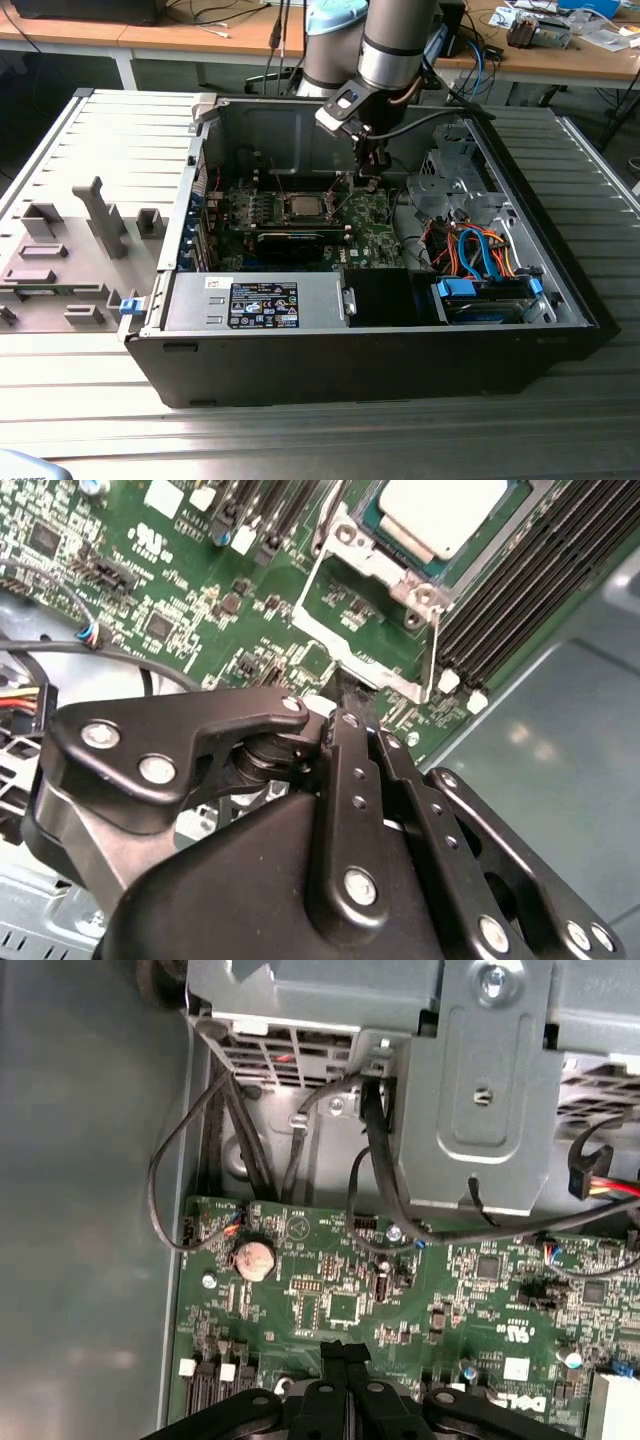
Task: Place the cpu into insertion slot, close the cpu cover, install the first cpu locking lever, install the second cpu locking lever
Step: 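Close the cpu cover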
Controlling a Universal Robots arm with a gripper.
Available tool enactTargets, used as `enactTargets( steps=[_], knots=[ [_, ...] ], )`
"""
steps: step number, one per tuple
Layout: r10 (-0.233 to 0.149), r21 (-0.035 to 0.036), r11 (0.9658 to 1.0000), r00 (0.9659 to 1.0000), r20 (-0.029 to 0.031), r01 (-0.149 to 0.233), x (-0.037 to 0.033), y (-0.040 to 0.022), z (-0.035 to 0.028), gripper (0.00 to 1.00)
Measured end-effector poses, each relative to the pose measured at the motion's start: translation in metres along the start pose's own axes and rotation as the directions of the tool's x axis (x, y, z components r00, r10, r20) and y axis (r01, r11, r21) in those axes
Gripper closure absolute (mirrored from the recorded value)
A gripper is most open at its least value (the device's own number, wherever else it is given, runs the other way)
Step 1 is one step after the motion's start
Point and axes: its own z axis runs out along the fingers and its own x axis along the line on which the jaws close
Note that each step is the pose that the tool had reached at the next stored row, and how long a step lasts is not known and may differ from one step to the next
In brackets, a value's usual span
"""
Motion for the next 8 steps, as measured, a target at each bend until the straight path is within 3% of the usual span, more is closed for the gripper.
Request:
enactTargets(
  steps=[8],
  knots=[
    [0.0,-0.0003,1.0,1.0,-0.0008,0.0,0.0005,-0.0051,0.0002,0.89]
  ],
)
